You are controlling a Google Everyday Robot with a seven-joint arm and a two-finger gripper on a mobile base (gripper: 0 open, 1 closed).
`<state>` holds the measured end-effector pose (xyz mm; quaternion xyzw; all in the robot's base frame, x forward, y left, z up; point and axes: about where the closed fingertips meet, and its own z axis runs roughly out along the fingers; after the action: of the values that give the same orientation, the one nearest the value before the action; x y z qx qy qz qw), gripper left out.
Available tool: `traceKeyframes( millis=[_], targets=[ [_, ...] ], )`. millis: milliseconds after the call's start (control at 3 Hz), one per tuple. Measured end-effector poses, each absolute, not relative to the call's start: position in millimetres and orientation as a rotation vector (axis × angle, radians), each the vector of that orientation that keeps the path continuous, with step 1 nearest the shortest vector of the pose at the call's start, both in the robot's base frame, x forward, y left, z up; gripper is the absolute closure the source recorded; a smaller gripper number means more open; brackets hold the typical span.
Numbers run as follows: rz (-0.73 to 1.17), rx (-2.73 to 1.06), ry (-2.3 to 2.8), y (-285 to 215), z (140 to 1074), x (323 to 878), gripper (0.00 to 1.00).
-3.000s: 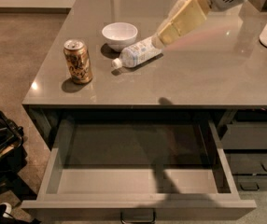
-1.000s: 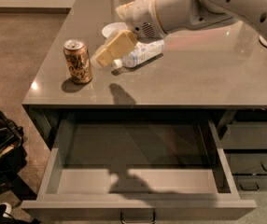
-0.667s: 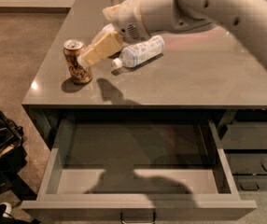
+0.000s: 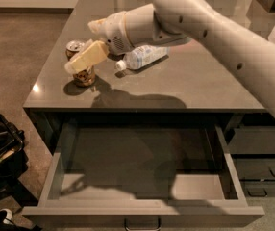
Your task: Place orange can into top drawer
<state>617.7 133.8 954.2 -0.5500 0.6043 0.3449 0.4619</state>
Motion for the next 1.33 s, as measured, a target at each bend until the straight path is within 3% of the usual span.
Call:
traceKeyframes(
  millis=[1333],
  targets=[
    [0.813,-1.284,1.444,167,930,651,0.00]
  ],
)
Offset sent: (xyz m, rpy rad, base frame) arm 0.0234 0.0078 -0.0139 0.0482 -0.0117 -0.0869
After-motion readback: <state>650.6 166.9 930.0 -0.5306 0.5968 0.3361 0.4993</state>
